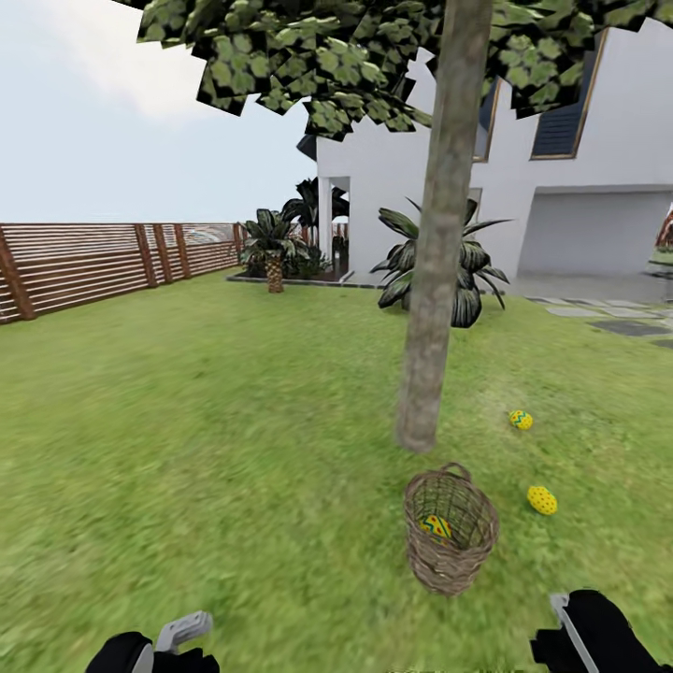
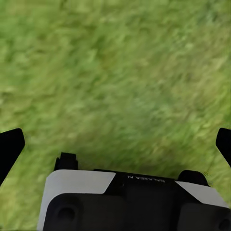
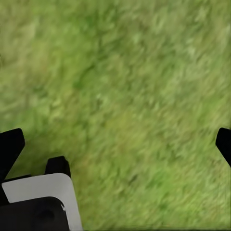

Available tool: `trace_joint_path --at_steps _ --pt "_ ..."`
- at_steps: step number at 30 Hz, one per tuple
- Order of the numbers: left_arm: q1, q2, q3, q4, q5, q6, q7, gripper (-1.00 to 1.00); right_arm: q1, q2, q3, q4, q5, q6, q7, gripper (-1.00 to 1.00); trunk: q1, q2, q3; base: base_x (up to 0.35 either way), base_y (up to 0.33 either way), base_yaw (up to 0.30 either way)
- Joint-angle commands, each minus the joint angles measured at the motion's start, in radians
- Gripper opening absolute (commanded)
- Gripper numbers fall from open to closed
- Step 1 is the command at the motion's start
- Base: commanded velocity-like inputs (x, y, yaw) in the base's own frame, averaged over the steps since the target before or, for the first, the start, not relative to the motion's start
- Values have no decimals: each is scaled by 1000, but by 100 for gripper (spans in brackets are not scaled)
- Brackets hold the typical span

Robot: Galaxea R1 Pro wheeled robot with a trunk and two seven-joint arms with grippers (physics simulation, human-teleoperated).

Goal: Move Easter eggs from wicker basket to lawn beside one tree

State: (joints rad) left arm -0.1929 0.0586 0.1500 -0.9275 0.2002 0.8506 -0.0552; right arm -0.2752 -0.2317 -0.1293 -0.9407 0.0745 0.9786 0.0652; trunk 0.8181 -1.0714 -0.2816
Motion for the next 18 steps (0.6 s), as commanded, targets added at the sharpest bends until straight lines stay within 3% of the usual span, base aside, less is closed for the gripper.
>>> trace_joint_path --at_steps 1,10,18 --pt "0 0 2 -1 -1 4 -5 100 -1 0 -1 -1 8 5 7 100 0 -1 -1 0 336 -296" --pt "0 -2 1 6 -1 4 -2 100 -1 0 -2 -1 8 5 7 100 0 -1 3 4 332 -296" --pt "0 11 4 4 -1 8 -5 100 -1 -3 -4 -1 10 3 7 100 0 -1 6 112 165 -297"
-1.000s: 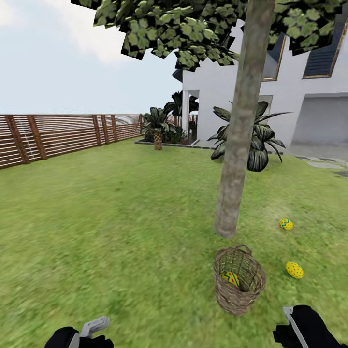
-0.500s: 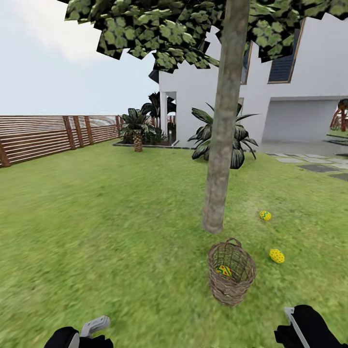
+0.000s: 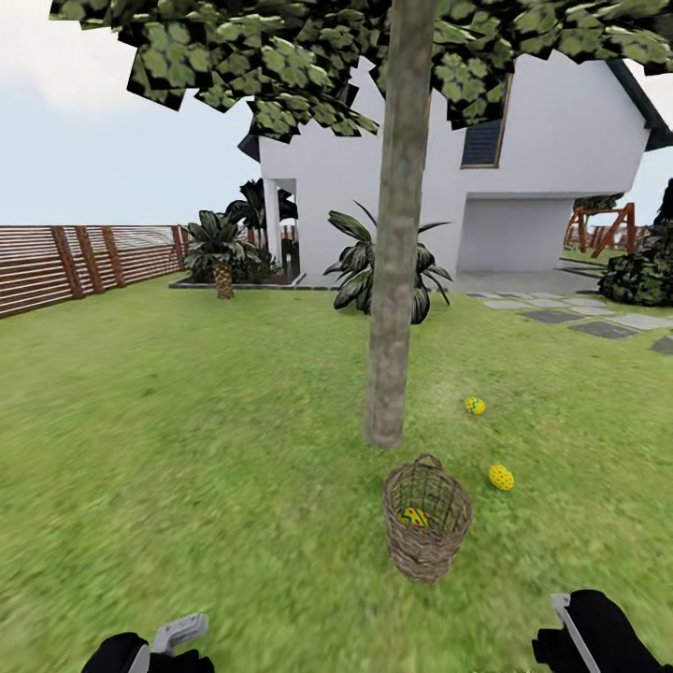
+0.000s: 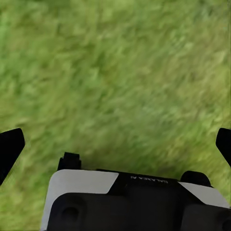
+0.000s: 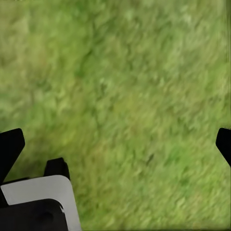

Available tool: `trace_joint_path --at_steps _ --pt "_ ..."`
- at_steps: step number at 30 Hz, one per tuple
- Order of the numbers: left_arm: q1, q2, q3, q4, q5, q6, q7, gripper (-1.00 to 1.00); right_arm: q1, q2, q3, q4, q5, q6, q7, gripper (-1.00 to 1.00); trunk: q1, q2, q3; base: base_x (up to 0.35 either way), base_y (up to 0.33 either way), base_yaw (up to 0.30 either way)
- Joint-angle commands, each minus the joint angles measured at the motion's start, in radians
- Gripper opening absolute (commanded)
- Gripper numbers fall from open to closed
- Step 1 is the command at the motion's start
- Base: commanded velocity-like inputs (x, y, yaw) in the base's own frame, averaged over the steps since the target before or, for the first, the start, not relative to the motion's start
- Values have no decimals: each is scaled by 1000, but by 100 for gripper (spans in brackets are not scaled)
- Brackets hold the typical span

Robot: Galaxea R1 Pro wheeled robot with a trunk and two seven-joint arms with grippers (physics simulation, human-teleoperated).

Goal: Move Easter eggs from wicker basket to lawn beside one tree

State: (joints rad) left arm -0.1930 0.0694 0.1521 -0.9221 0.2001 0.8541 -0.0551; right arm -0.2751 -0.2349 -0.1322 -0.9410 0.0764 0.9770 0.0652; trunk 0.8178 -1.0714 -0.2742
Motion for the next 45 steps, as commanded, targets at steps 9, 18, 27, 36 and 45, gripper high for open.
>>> trace_joint_path --at_steps 9,18,27,36,45 --pt "0 39 3 -5 -1 6 -5 100 -1 -6 0 -1 8 3 7 100 0 -1 -1 113 104 -300" --pt "0 32 -4 5 -1 3 -5 100 -1 -6 0 -1 8 3 7 100 0 -1 -1 41 194 -300" --pt "0 36 -2 4 -1 5 -5 100 -1 -6 0 -1 8 3 7 100 0 -1 -1 0 142 -300" --pt "0 40 0 -3 -1 6 -6 100 -1 -6 0 -1 8 3 7 100 0 -1 -1 0 4 -300" --pt "0 35 -2 -1 -1 5 -3 100 -1 -6 0 -1 8 3 7 100 0 -1 -1 0 0 -300"
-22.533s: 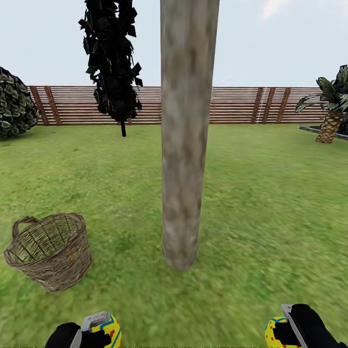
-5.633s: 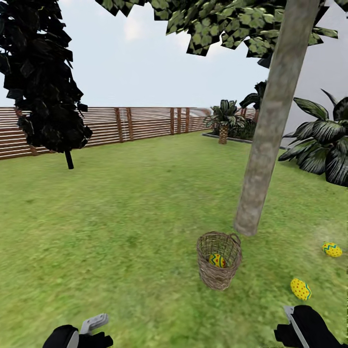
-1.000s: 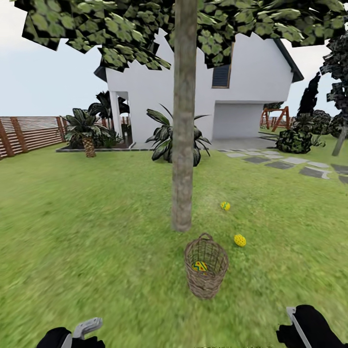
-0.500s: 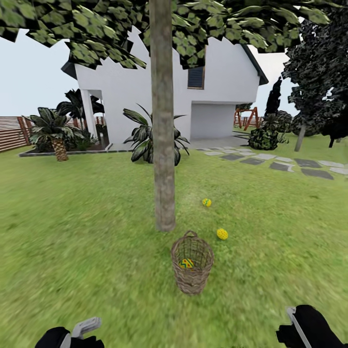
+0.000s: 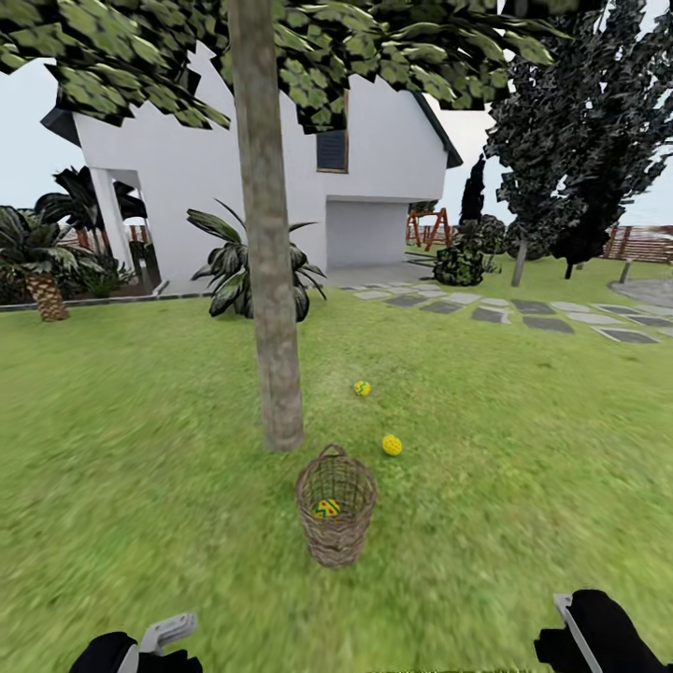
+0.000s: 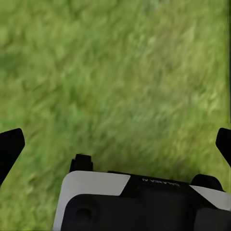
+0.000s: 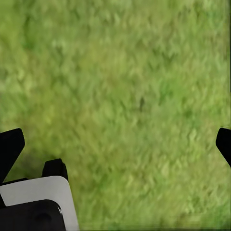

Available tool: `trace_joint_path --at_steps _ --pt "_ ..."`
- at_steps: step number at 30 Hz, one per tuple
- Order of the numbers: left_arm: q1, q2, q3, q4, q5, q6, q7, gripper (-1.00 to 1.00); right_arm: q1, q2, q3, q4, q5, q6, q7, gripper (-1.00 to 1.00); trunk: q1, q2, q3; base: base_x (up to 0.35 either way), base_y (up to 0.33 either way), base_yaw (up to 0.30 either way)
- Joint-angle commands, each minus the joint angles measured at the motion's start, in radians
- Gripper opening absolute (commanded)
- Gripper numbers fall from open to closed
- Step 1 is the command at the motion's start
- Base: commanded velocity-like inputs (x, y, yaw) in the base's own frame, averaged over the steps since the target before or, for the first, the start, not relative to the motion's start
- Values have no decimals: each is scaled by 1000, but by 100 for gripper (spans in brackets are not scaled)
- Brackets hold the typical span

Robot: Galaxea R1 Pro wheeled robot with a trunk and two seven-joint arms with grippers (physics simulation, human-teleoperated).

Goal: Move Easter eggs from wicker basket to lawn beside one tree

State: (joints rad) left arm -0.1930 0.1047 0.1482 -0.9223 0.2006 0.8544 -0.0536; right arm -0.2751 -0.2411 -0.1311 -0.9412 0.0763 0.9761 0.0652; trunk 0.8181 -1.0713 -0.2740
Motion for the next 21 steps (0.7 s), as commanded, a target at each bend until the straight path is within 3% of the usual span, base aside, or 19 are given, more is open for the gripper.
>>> trace_joint_path --at_steps 1,21 --pt "0 0 2 -1 -1 5 -5 100 -1 0 -1 -1 8 4 7 100 0 -1 -1 0 0 -300" --pt "0 5 4 -8 0 5 -8 100 -1 0 -2 -1 8 4 7 100 0 -1 -1 0 0 -300"
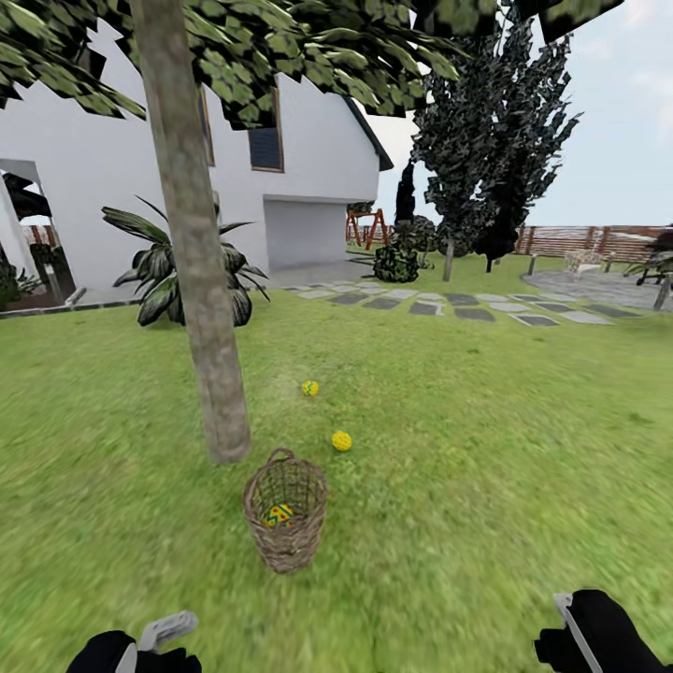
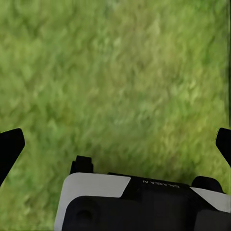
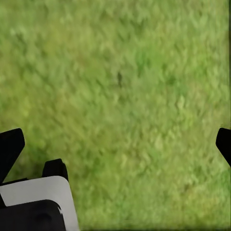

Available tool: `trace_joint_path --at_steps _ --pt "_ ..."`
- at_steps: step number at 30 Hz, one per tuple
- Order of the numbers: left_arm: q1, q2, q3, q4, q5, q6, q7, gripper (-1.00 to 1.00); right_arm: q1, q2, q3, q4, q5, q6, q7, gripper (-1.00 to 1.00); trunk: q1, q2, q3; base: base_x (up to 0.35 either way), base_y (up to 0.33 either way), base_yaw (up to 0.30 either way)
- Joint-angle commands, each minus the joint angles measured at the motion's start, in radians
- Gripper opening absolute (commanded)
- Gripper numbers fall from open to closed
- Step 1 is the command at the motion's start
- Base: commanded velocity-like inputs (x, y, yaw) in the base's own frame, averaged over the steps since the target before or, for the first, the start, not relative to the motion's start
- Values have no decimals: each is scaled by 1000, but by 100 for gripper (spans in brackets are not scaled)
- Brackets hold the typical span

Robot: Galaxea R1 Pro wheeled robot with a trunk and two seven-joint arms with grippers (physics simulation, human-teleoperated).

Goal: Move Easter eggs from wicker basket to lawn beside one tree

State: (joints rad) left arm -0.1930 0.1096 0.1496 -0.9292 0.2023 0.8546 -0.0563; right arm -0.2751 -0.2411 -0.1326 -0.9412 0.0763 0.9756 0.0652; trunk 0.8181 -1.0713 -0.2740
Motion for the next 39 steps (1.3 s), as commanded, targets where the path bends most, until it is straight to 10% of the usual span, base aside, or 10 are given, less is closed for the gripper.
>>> trace_joint_path --at_steps 1,39 --pt "0 0 2 -2 -1 5 -6 100 -1 0 -1 -1 8 4 7 100 0 -1 -1 0 0 -300" --pt "0 9 2 -12 -3 6 -5 100 -1 -6 -41 -1 11 4 7 100 0 -1 -1 67 310 -300"
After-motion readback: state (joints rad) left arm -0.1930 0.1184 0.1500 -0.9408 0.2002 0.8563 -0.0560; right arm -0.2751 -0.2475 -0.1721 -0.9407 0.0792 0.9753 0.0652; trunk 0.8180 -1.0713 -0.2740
